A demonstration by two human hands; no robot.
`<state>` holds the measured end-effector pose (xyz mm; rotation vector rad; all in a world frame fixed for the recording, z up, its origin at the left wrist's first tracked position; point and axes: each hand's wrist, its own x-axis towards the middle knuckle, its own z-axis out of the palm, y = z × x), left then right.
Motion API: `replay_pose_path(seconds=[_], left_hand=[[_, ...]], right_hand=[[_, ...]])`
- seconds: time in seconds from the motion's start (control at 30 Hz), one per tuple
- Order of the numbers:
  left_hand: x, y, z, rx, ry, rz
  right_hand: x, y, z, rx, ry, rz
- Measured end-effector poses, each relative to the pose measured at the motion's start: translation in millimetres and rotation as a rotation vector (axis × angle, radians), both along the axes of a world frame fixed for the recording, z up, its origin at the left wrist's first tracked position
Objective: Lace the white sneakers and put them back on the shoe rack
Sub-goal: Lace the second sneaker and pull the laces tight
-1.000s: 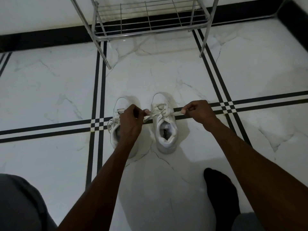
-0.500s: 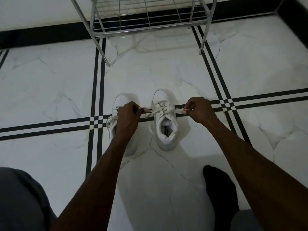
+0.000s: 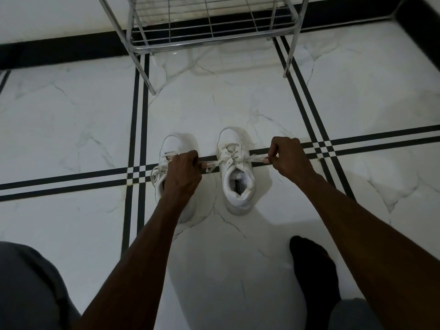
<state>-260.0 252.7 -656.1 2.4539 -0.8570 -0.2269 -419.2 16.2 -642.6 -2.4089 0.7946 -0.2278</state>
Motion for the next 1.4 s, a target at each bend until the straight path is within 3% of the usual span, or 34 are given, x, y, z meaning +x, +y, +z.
replay_pose_path(seconds=[0.27, 0.73, 0.93, 1.07, 1.17, 1.3, 1.4], left_hand=[[-5, 0, 2, 0.055, 0.006, -0.023], [-14, 2, 0, 0.144, -0.067, -0.059], [-15, -1, 4, 0.189, -0.064, -0.056], [-17, 0, 6, 0.171, -0.055, -0.027], [-14, -1, 11, 0.096, -0.032, -0.019], [-6, 3, 22, -0.051, -0.09, -0.022], [7, 19, 24, -0.088, -0.103, 0.146]], right_hand=[[3, -3, -16, -0.178, 0.094, 0.108], [-5, -4, -23, -0.197, 0.005, 0.05], [0, -5, -33, -0.147, 0.149, -0.006], [2, -4, -28, -0.153, 0.131, -0.006], [3, 1, -15, 0.085, 0.152, -0.059], [5, 9, 11, 0.928, 0.198, -0.065], [7, 21, 14, 1.034, 0.298, 0.048]])
